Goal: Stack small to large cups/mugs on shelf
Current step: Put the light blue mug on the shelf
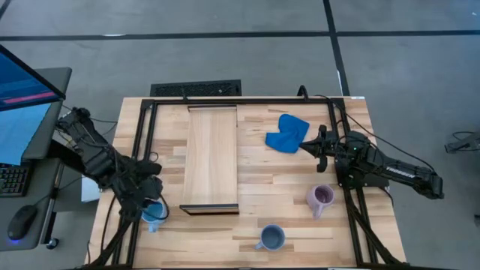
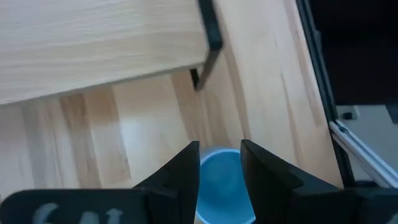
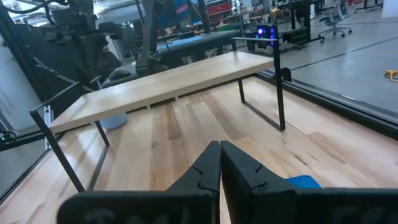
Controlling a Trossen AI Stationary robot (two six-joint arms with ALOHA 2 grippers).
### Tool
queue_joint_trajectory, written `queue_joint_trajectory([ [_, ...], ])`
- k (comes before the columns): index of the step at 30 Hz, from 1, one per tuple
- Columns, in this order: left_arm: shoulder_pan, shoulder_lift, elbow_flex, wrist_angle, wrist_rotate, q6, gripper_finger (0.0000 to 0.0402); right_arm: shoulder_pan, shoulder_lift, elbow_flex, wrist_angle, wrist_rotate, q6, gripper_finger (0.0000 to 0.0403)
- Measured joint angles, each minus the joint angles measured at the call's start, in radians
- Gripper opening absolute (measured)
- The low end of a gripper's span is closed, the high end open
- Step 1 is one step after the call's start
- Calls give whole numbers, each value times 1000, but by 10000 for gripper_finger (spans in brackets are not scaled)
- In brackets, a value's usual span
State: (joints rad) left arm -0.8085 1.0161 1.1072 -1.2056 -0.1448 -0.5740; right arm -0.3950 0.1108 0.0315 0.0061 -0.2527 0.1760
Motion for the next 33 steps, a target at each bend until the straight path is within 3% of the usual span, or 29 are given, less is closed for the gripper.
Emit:
queue_joint_trajectory([
  [6, -62, 0, 0, 1, -35, 16, 107, 0, 0, 0, 0, 0, 0, 33],
  [22, -104, 6, -31, -52, -138, -221, 107, 2, 0, 1, 47, 0, 0, 33],
  [25, -104, 9, -106, -59, -104, -265, 107, 2, 0, 1, 47, 0, 0, 33],
  [29, -94, 30, -157, -65, 62, -313, 107, 2, 0, 1, 47, 0, 0, 33],
  [33, -94, 46, -159, -62, 51, -321, 107, 2, 0, 1, 47, 0, 0, 33],
])
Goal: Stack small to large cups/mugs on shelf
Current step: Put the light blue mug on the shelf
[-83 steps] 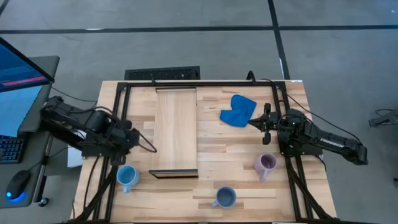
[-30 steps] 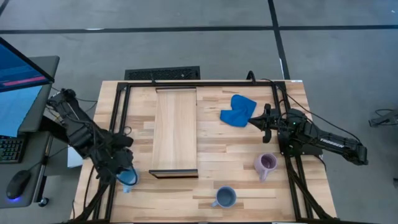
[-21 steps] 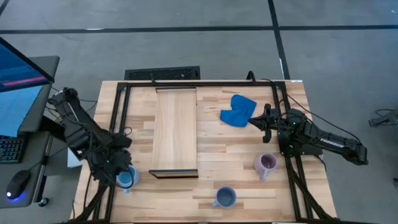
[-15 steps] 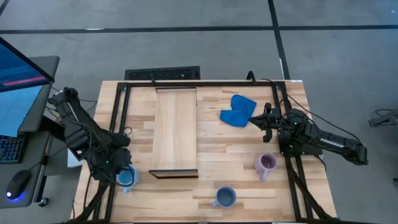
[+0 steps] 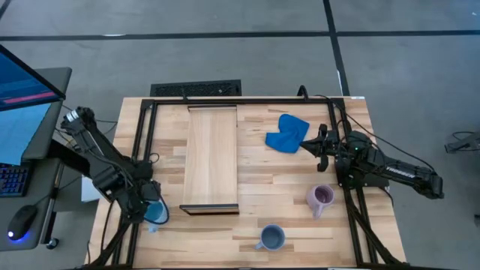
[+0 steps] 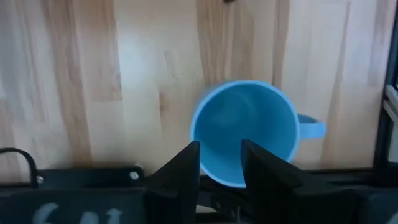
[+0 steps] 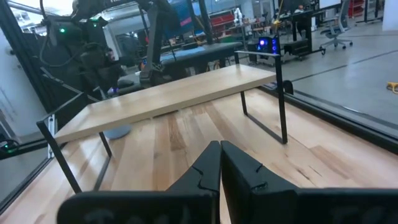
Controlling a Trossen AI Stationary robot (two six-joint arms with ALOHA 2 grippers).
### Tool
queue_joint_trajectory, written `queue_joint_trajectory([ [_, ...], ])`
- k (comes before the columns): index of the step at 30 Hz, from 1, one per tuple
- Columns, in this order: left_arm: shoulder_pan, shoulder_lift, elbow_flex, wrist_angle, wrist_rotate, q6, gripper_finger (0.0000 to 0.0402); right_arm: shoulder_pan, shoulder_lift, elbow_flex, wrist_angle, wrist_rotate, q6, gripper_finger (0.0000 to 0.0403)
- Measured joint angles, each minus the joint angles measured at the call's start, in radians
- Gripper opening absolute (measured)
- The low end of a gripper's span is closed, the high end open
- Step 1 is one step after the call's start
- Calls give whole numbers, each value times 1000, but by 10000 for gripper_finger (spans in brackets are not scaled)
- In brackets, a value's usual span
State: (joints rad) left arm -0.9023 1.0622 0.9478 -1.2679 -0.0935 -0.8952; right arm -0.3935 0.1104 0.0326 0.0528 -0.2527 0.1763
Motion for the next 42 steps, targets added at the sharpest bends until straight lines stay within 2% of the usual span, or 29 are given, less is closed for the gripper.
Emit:
queue_joint_trajectory([
  [8, 25, 69, 0, 3, -19, 55, 107, 0, 0, 0, 0, 0, 0, 33],
  [14, 47, 141, 0, 3, 49, 90, 107, 0, 0, 0, 0, 0, 2, 33],
  [24, 53, 234, 0, -2, 39, 100, 107, 0, 0, 0, 0, 0, 2, 33],
  [32, 58, 249, -28, 3, 45, 84, 107, 0, 0, 0, -1, 0, 14, 33],
  [42, 85, 249, -105, 2, 108, 47, 107, 0, 0, 0, -1, 0, 34, 33],
])
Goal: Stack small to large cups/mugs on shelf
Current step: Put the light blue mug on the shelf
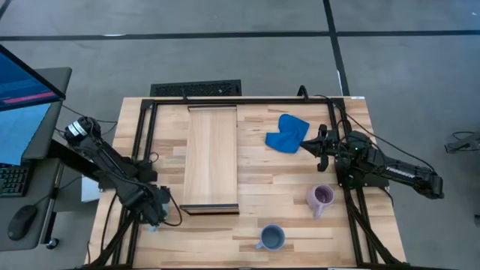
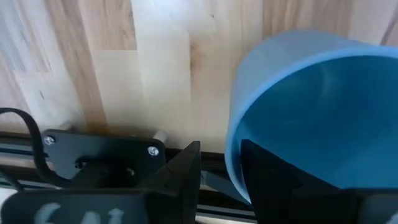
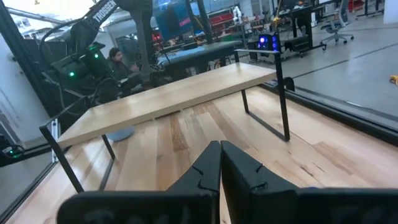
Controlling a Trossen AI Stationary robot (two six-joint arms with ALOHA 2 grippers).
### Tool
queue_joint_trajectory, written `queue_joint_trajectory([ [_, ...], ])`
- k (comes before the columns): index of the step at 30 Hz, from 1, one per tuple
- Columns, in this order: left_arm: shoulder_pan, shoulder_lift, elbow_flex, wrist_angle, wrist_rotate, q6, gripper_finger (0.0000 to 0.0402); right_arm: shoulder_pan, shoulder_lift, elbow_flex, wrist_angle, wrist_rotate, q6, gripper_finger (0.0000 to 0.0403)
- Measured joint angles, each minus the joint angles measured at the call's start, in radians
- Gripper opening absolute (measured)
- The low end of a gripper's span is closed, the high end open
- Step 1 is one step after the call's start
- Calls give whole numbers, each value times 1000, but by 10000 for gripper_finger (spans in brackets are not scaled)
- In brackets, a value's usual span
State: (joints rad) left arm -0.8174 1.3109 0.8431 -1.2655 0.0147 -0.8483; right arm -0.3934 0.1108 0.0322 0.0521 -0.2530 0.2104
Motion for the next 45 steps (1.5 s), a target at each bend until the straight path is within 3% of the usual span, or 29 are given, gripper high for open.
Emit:
queue_joint_trajectory([
  [10, 28, 0, -1, 12, -31, 35, 99, 0, 0, 0, 0, 0, 1, 33],
  [20, 56, -3, 0, 27, -25, 46, 8, -1, 0, 0, 0, 0, 0, 33],
  [45, 118, -29, -2, -5, -17, 70, 2, -1, 0, 0, 0, 0, 0, 33],
])
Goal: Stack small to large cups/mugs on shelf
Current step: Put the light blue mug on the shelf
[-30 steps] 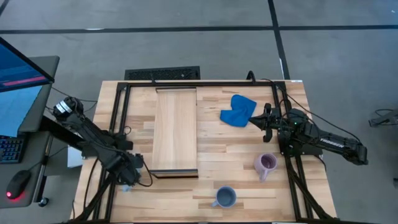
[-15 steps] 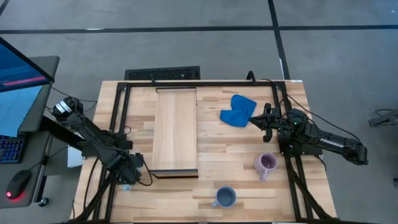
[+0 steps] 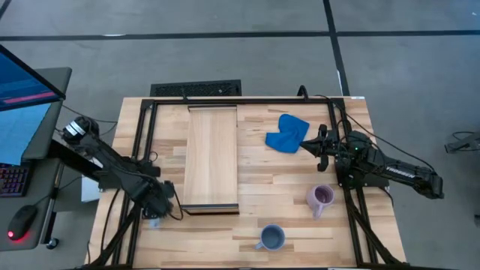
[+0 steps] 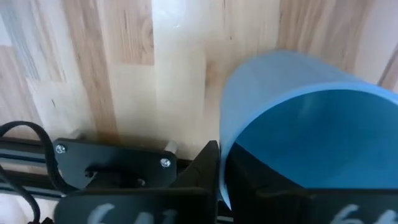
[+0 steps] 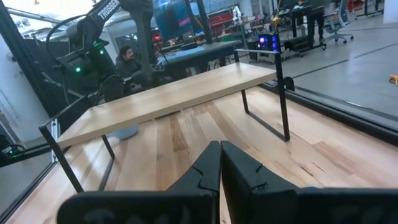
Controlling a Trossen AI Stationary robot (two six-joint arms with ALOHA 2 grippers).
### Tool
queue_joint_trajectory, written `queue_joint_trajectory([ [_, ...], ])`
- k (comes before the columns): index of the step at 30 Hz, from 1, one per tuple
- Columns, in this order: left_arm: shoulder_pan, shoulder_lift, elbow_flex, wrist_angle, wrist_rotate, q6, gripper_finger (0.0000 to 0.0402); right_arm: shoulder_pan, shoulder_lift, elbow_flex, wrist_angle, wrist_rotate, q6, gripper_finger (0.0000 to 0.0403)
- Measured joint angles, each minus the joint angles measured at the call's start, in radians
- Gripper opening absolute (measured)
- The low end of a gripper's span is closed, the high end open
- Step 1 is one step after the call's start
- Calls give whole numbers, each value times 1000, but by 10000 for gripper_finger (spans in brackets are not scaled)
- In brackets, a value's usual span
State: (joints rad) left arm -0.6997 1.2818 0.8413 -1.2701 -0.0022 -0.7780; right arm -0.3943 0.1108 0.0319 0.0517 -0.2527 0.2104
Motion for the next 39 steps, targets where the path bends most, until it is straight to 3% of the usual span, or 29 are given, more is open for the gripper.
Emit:
queue_joint_trajectory([
  [6, 0, -88, -2, -12, -43, -47, 0, 0, 0, 0, -12, 0, 0, 33],
  [18, 1, -277, -2, -140, -26, -192, 0, 0, 0, 0, -22, 0, 0, 33],
  [27, 3, -447, 6, -139, -67, -496, 0, 0, 0, 0, -23, 0, -1, 33],
  [31, 3, -497, 70, -142, -111, -568, 0, 0, 0, 0, -23, 0, -1, 33],
  [39, 2, -484, 298, -270, -304, -544, 0, 0, 0, -15, -23, 0, -1, 33],
])
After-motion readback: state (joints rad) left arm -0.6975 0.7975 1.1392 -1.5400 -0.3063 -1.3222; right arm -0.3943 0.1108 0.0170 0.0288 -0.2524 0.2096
